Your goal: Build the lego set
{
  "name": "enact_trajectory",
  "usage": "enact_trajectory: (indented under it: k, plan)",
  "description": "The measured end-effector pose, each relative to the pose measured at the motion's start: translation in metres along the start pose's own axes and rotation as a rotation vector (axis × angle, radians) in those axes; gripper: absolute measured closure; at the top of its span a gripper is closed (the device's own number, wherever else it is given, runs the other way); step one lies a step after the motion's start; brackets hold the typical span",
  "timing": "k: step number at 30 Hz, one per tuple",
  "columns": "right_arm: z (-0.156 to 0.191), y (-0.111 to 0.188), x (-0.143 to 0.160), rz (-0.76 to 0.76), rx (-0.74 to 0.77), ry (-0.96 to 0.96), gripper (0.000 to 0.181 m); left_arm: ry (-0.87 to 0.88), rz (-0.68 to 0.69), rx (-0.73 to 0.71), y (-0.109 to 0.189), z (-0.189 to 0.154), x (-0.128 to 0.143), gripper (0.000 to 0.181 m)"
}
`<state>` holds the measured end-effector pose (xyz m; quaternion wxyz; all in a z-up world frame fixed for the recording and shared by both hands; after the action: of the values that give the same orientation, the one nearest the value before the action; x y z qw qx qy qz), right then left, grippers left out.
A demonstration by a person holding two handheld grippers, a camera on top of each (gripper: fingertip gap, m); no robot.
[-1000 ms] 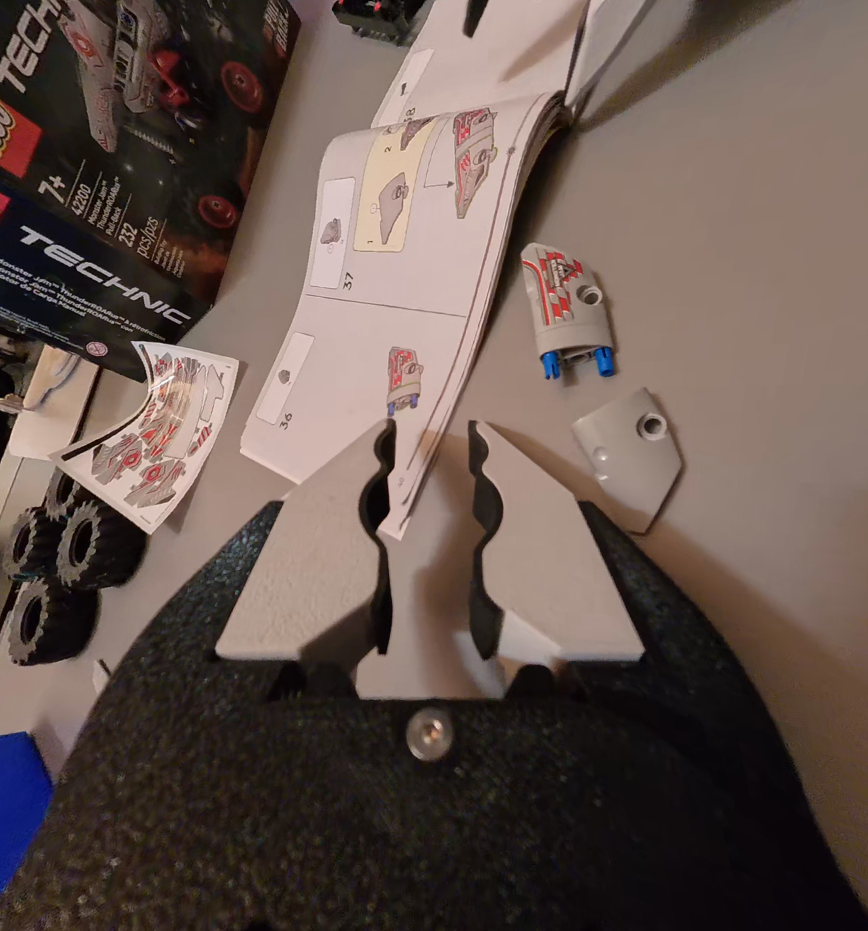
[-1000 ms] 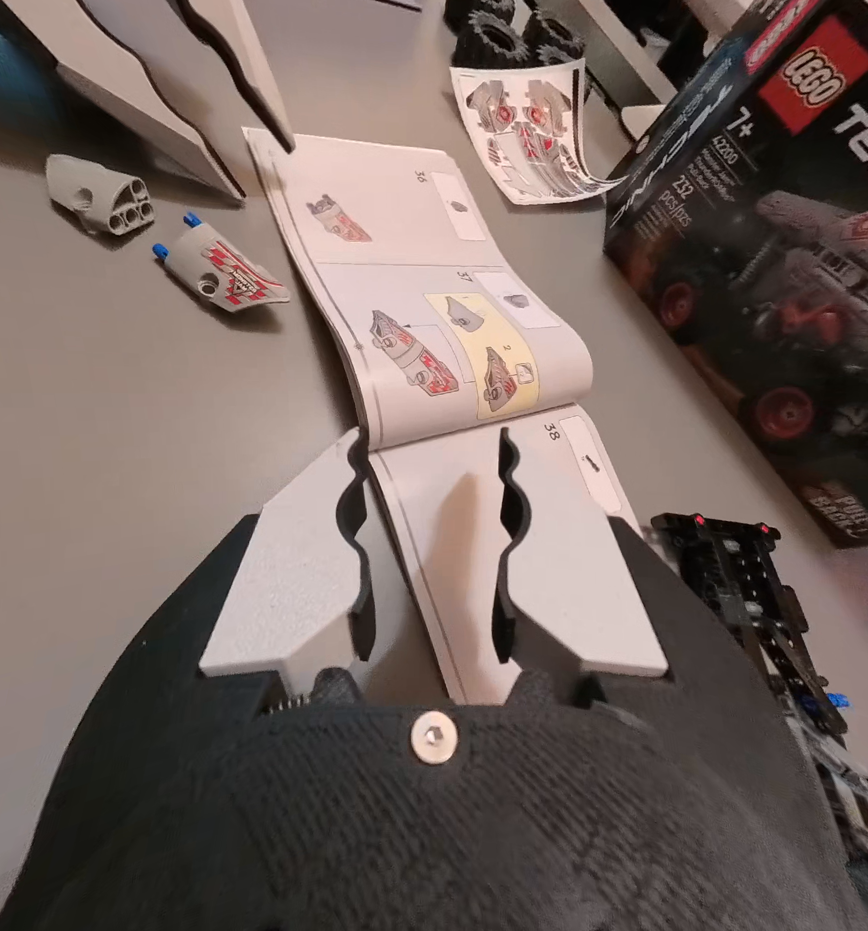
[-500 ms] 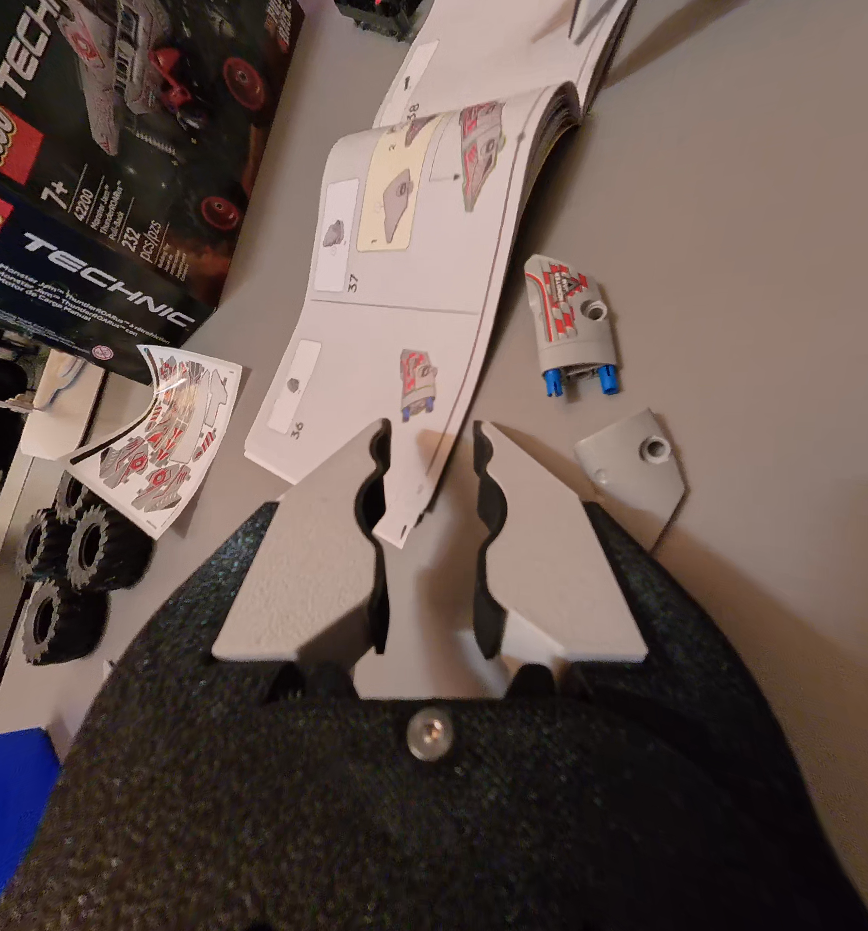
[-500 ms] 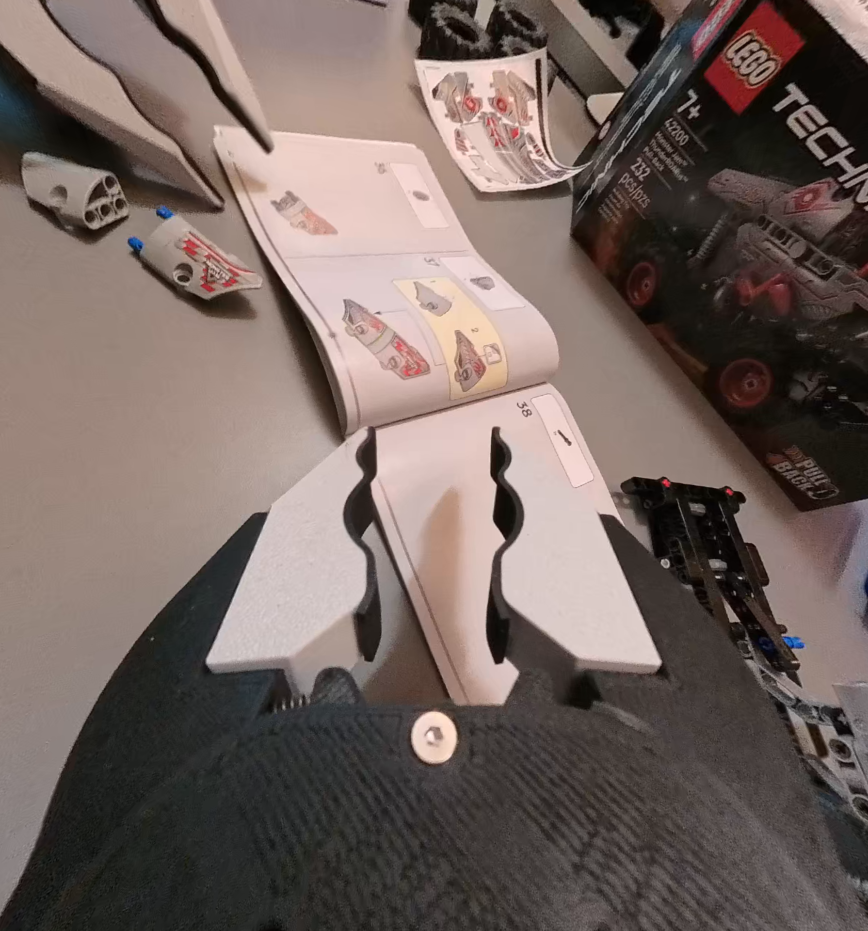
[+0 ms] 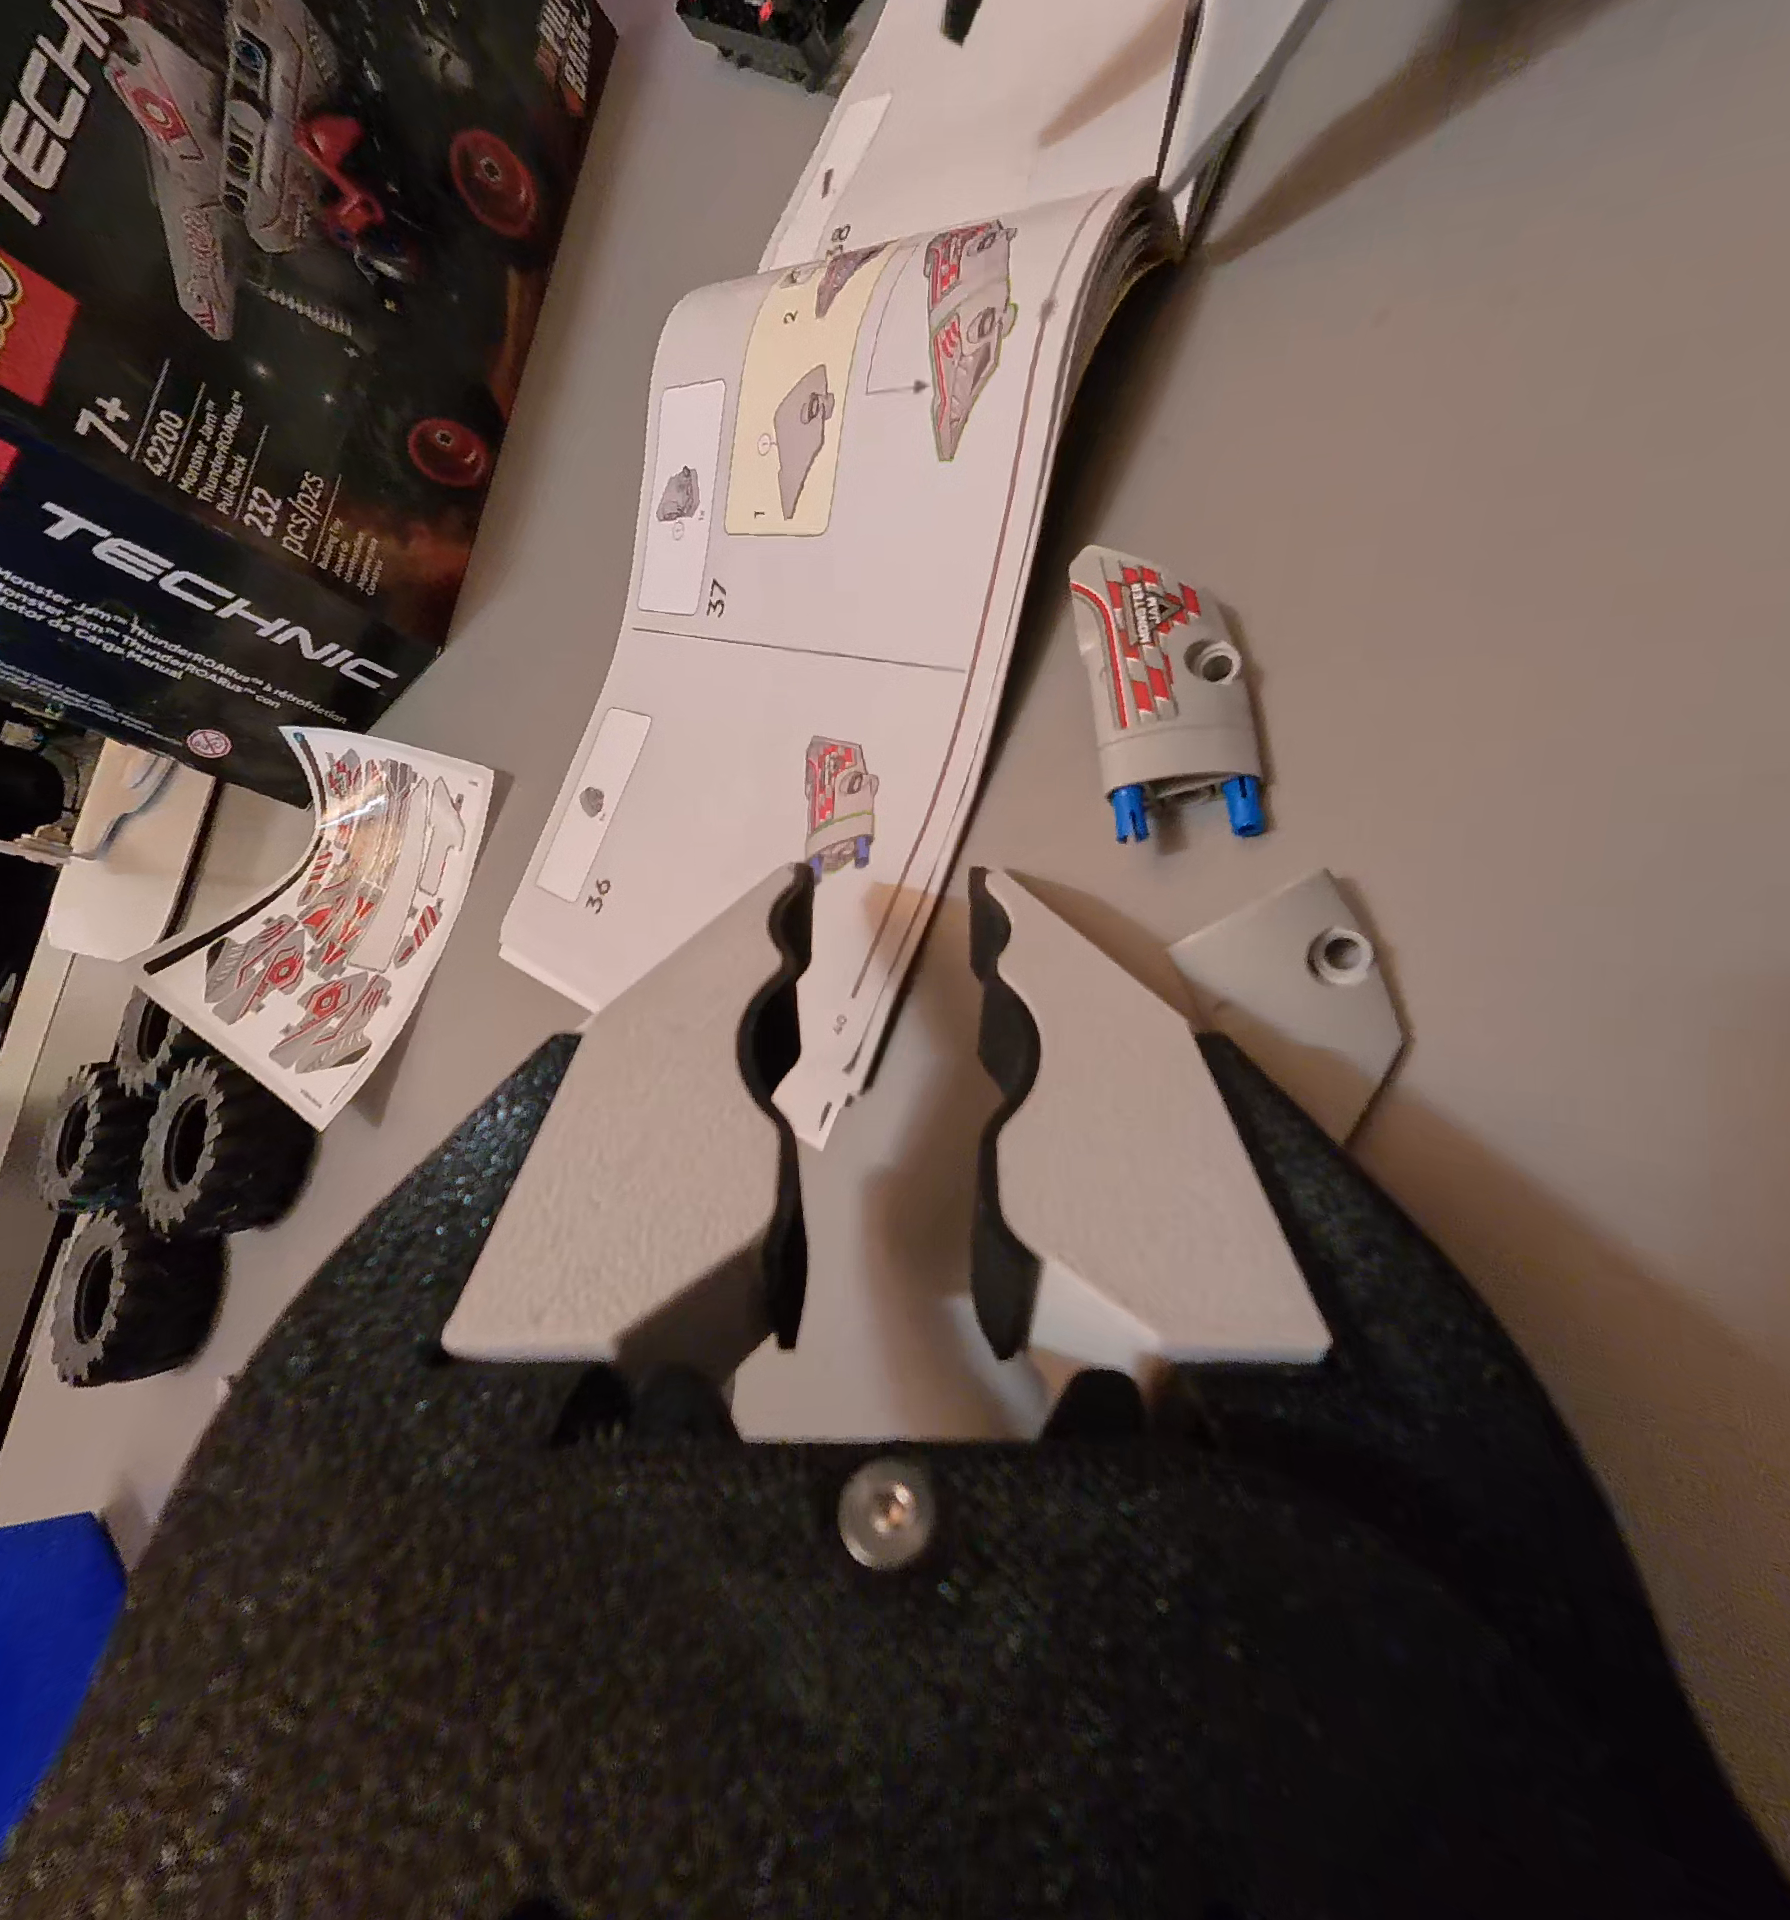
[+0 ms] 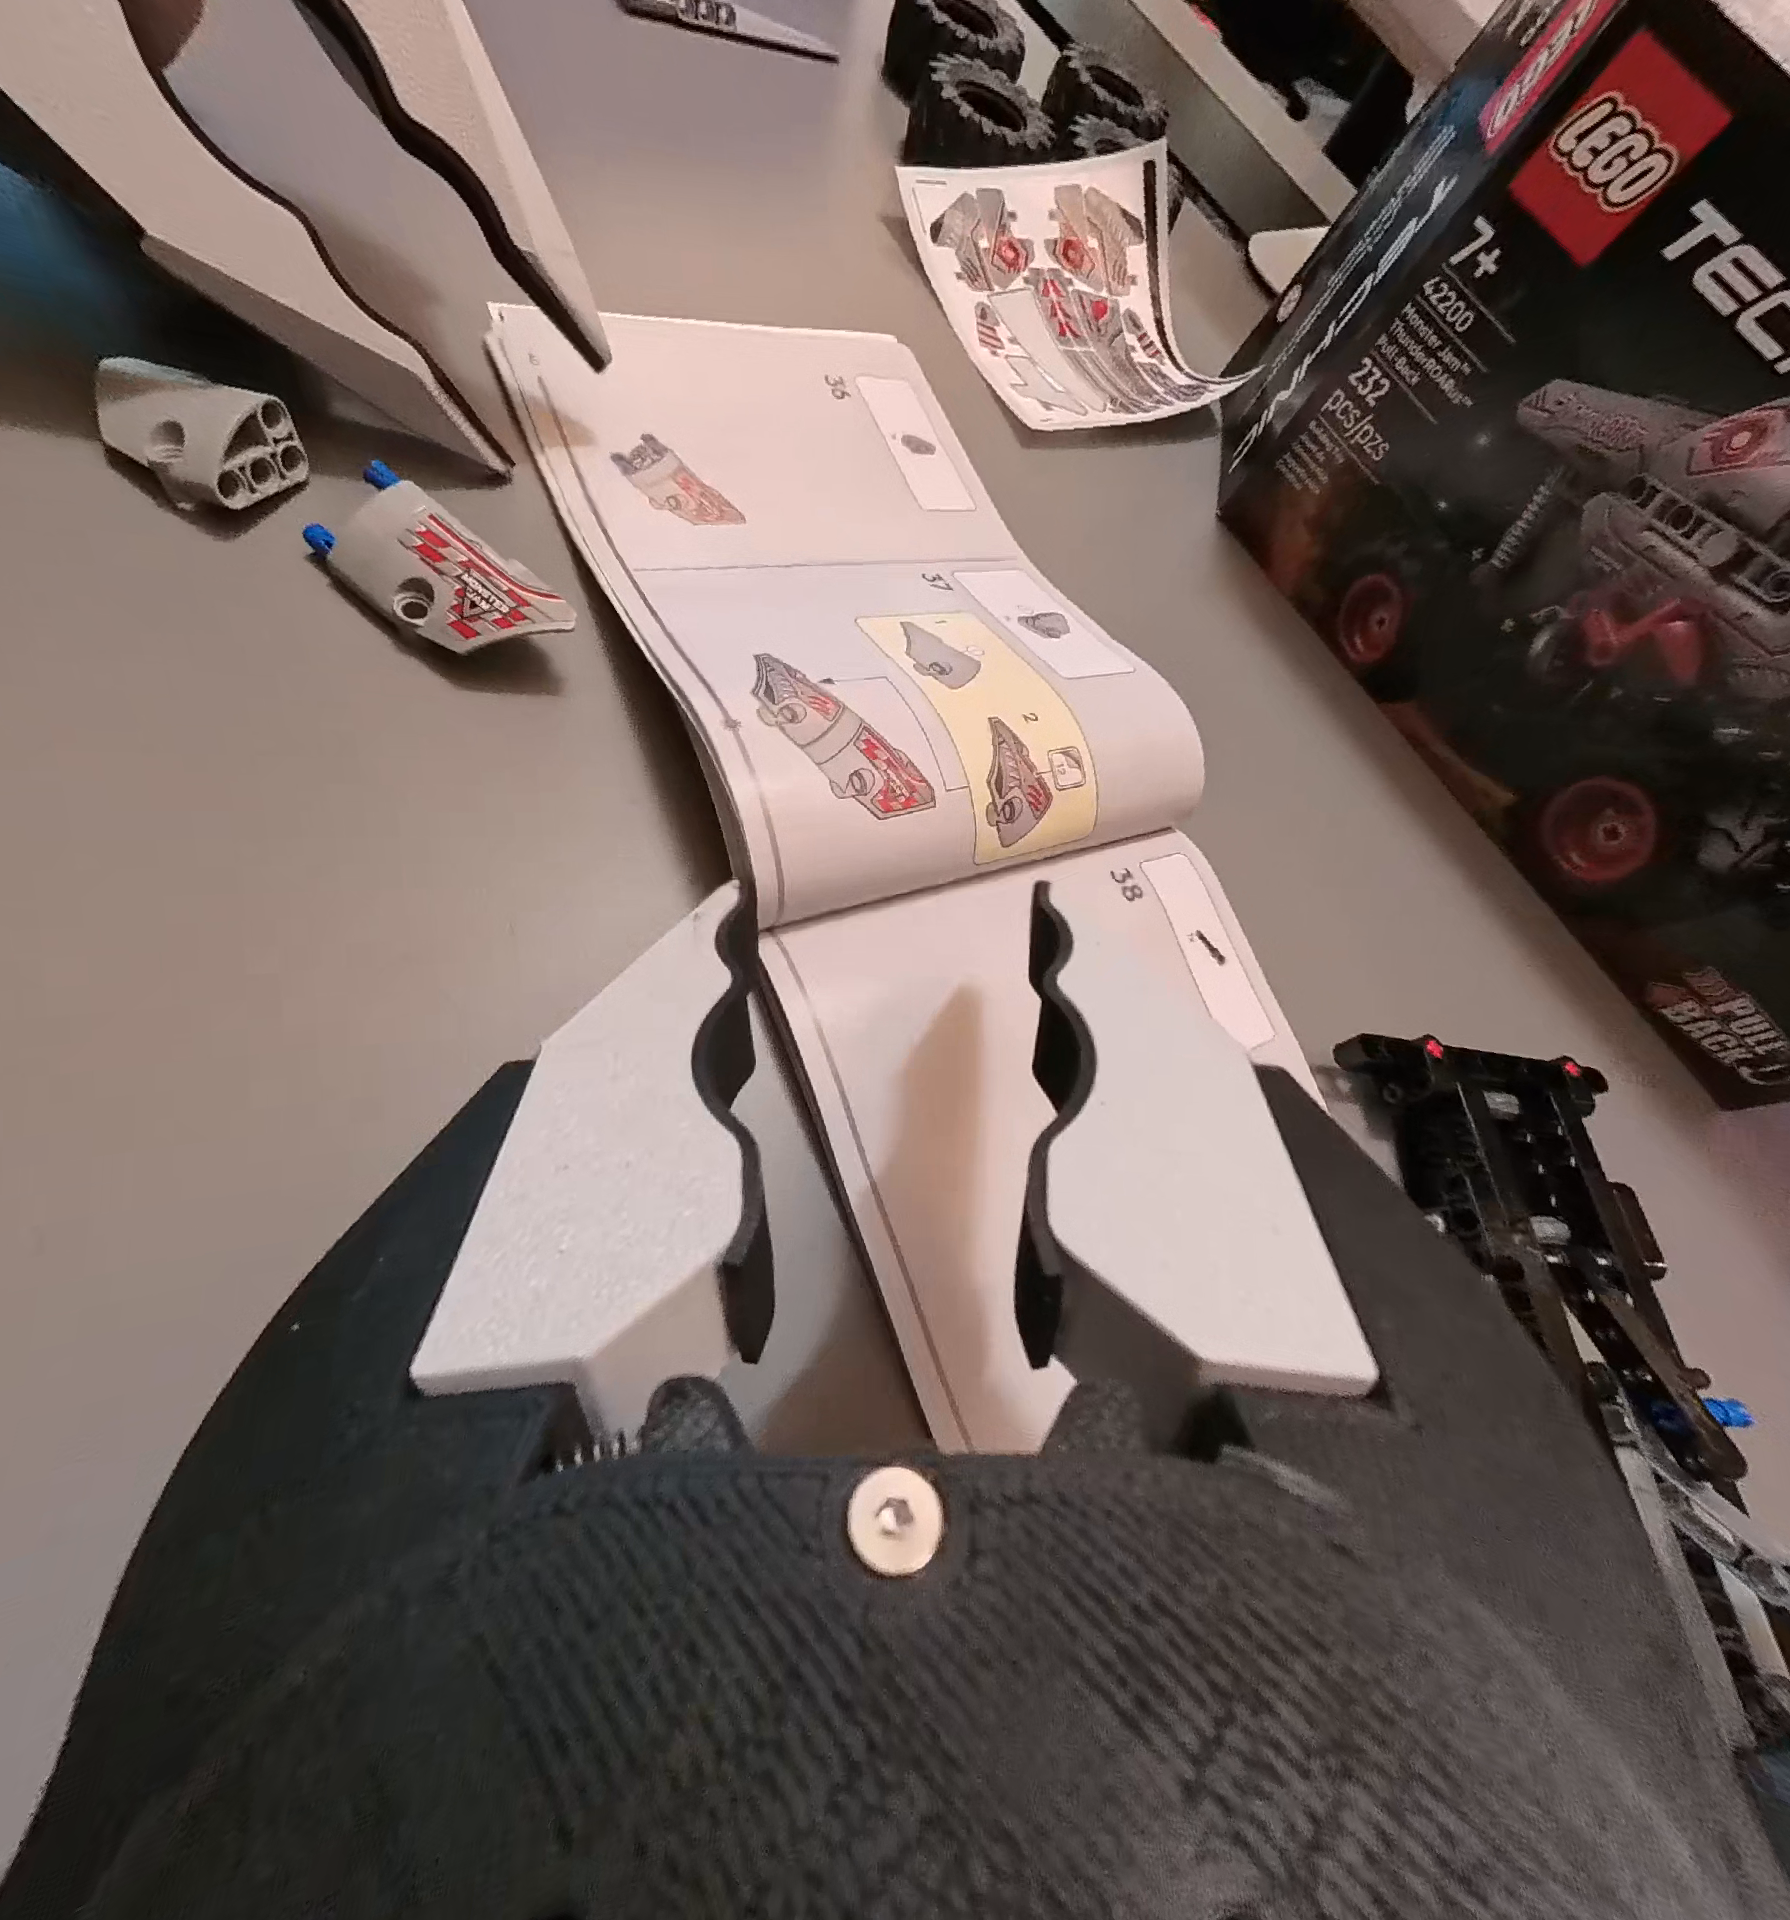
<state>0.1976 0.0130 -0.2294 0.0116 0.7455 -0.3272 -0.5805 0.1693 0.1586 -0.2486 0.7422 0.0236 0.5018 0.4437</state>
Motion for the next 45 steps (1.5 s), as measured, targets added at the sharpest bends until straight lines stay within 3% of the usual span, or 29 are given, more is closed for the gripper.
enact_trajectory:
  k: [9, 17, 27, 31, 35, 37, 38, 39, 42, 45]
  plan:
    - [-0.011, 0.01, 0.006, 0.019, 0.036, -0.012, 0.134, 0.001, 0.006, -0.011, 0.0, 0.002, 0.001, 0.153]
    - [0.007, -0.003, -0.003, -0.019, -0.024, 0.021, 0.131, -0.004, 0.011, -0.017, -0.003, 0.002, -0.002, 0.154]
    - [-0.011, 0.01, -0.001, -0.007, 0.046, 0.018, 0.135, -0.016, 0.014, -0.075, -0.001, 0.011, -0.005, 0.155]
    - [0.0, 0.005, -0.004, -0.027, -0.01, 0.009, 0.133, -0.016, 0.03, -0.097, -0.001, 0.017, -0.003, 0.155]
    - [0.003, 0.005, 0.006, 0.041, -0.031, 0.046, 0.134, 0.042, 0.07, -0.068, 0.0, 0.028, -0.001, 0.177]
    - [-0.002, 0.014, 0.018, 0.109, -0.034, 0.047, 0.138, 0.088, 0.078, -0.04, -0.005, 0.033, -0.002, 0.181]
    - [-0.007, 0.02, 0.023, 0.141, -0.036, 0.043, 0.145, 0.106, 0.096, -0.011, -0.008, 0.032, -0.002, 0.181]
    - [-0.014, 0.027, 0.028, 0.167, -0.025, 0.03, 0.163, 0.116, 0.118, 0.034, -0.01, 0.029, -0.001, 0.181]
    - [-0.049, 0.045, 0.045, 0.218, 0.106, -0.036, 0.181, 0.114, 0.211, 0.127, -0.016, 0.021, 0.008, 0.181]
    - [-0.046, 0.041, 0.063, 0.249, 0.071, -0.124, 0.181, 0.104, 0.252, 0.146, -0.017, 0.019, 0.011, 0.181]
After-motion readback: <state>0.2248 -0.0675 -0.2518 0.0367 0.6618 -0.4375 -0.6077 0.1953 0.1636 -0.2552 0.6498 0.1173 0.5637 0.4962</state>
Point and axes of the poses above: each gripper's, where its closed fingertips meet, y back along the fingers, x out of its underside, z = x × y across the jaws, the point moved 1 cm from there along y, back along the fingers, and after that the axes turned 9 degrees about -z, right-handed, at the moved point
